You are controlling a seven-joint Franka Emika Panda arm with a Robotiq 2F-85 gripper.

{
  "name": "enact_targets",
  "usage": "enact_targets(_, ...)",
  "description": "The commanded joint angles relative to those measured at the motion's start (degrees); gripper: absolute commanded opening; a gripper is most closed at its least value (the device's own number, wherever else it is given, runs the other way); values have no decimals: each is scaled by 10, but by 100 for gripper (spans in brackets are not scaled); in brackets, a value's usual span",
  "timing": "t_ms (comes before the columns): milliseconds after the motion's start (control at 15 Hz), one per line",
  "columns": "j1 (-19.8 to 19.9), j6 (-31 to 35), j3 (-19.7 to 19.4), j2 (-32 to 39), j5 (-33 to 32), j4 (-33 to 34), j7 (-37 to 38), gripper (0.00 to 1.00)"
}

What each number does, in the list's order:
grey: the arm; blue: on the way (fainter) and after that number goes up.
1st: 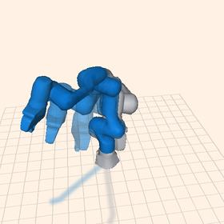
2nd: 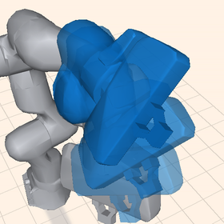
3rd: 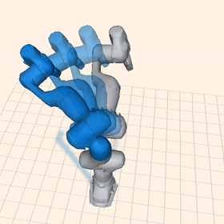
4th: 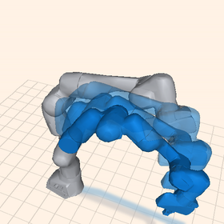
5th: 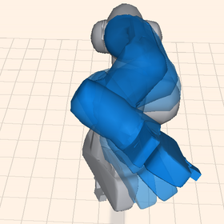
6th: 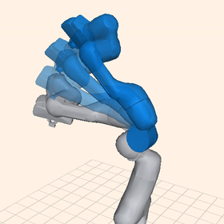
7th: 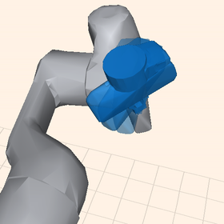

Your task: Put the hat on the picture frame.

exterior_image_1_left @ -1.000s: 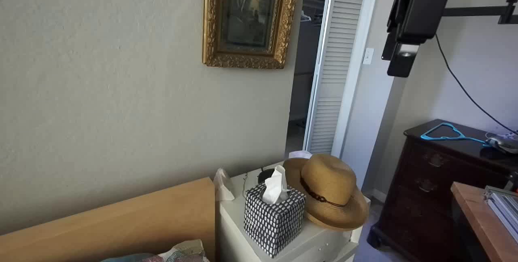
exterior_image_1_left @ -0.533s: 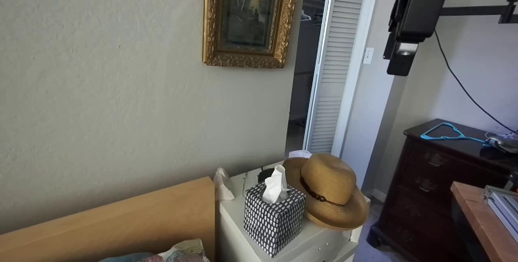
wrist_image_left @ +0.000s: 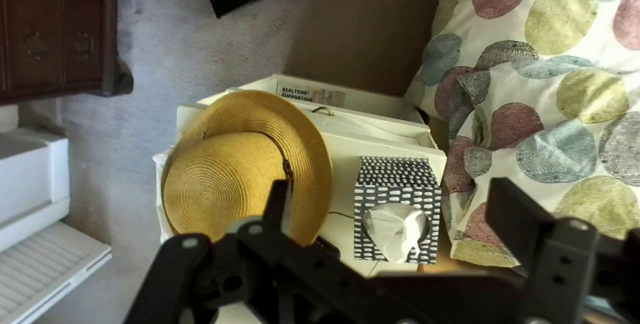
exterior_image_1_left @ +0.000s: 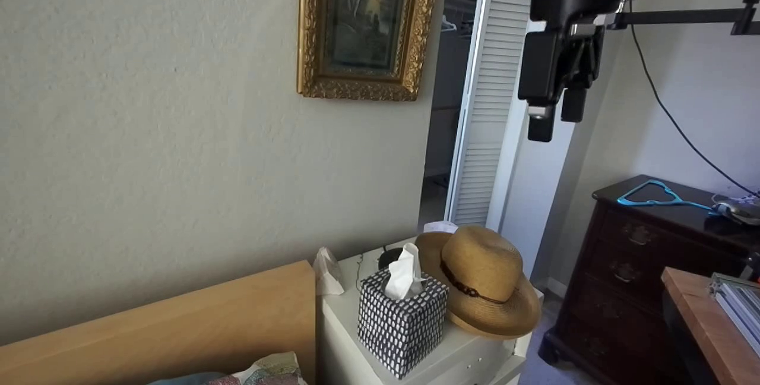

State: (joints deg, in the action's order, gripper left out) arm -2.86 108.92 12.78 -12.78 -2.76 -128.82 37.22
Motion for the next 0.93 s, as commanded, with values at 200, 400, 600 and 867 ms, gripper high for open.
enact_targets(200,27,26,-65,50,17,-24,59,100)
enact_targets(400,41,32,-92,71,18,-38,90,100)
enact_targets(600,53,49,-115,95,24,-45,140,100)
enact_targets(867,63,94,-143,116,79,-58,161,100)
